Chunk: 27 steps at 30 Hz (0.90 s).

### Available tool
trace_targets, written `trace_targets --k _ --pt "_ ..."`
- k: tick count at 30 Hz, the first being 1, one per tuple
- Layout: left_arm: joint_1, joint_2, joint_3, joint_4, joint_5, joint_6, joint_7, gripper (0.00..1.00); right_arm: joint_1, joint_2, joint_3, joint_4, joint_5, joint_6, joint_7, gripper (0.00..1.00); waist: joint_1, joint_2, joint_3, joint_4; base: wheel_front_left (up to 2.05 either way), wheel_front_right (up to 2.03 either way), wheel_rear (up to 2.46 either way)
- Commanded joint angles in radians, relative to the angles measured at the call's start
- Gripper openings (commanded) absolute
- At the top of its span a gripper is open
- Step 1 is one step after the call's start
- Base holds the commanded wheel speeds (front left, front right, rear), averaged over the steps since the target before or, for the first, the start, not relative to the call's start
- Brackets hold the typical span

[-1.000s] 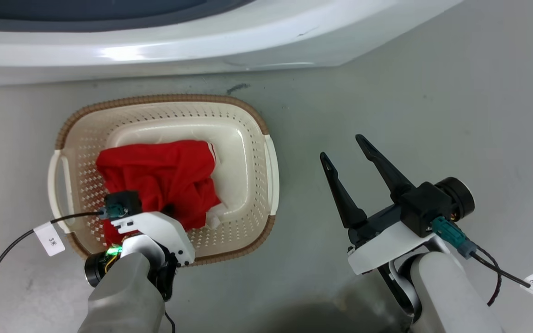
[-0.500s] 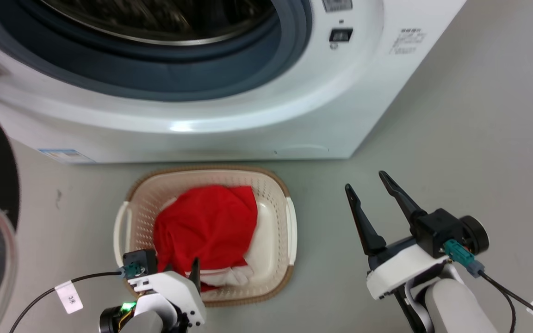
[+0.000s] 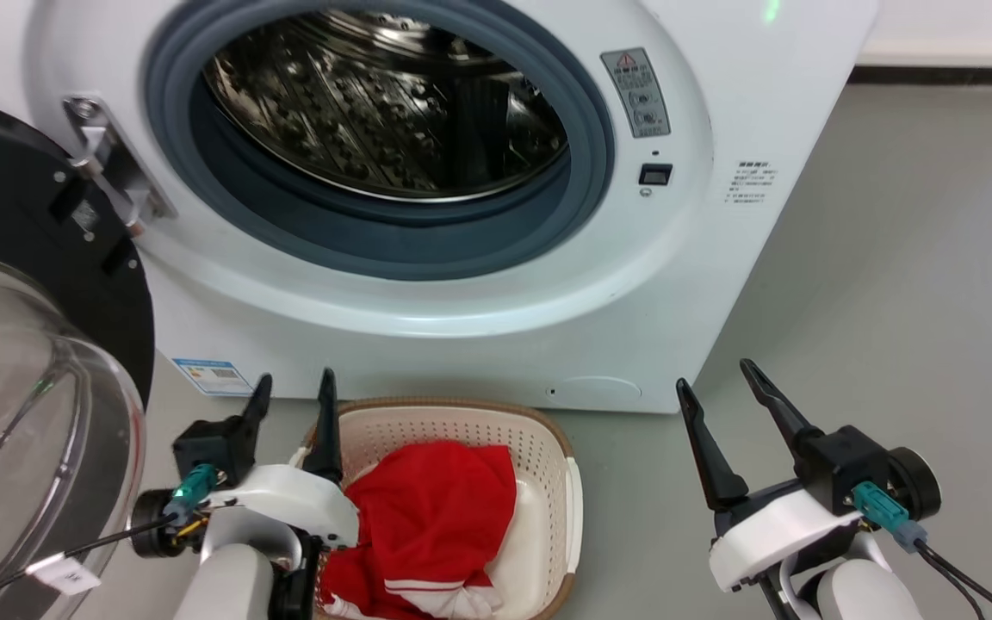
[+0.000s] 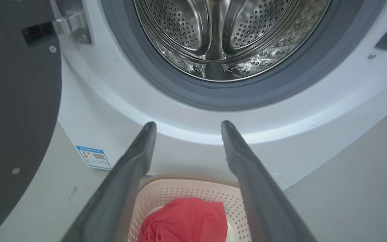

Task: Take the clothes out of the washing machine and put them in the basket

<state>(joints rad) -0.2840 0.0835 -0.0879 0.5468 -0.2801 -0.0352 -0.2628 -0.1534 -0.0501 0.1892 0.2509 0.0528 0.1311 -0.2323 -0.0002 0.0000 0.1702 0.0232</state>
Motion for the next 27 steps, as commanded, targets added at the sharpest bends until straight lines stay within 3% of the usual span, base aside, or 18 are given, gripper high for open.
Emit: trace_targets --k 1,11,27 --pt "0.027 -0.005 0.02 -0.067 0.028 0.002 -0.003 1.0 0.024 0.0 -0.01 -0.01 -0.011 -0.001 0.001 1.0 0.0002 0.0 -0.033 0.013 0.0 0.0 0.0" --pt "0.133 0.012 0.064 -0.313 0.149 -0.02 -0.002 1.0 0.082 0.0 -0.054 -0.069 -0.032 -0.001 0.012 1.0 0.0002 0.0 -0.111 0.015 0.0 0.0 0.0" --pt "0.26 0.019 0.04 -0.333 0.166 -0.012 -0.003 1.0 0.185 0.0 -0.112 -0.167 -0.065 -0.001 0.071 1.0 0.0002 0.0 -0.18 -0.008 0.0 0.0 0.0"
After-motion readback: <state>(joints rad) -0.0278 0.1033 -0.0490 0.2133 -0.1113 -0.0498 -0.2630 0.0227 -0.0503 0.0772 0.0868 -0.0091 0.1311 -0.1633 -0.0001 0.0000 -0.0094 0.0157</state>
